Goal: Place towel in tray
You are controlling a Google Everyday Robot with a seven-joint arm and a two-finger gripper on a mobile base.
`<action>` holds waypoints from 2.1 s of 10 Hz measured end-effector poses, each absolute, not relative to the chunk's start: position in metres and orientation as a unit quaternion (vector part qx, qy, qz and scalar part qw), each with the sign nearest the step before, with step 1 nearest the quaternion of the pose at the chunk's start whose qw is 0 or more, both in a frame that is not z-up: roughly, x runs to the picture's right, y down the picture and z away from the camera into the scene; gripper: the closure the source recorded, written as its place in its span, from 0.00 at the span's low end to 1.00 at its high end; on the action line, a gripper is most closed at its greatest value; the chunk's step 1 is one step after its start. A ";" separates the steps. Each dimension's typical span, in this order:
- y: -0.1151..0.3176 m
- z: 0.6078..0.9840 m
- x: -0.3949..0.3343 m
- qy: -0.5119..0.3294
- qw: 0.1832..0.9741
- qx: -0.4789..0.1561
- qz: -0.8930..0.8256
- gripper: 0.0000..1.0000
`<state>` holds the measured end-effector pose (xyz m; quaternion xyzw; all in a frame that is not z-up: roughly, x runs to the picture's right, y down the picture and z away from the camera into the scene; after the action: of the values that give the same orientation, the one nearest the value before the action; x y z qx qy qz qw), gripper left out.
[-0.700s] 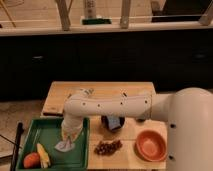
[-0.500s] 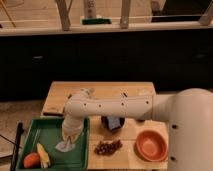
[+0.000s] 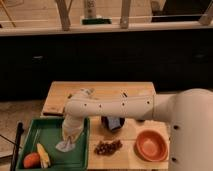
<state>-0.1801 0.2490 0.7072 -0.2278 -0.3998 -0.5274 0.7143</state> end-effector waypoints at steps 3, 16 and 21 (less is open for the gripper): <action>0.247 0.708 -0.180 -0.399 0.714 -0.227 -0.529 0.20; 0.233 0.709 -0.181 -0.396 0.707 -0.225 -0.540 0.20; 0.232 0.708 -0.181 -0.397 0.703 -0.227 -0.545 0.20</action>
<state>-0.1808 0.2318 0.7085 -0.2268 -0.3973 -0.5447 0.7029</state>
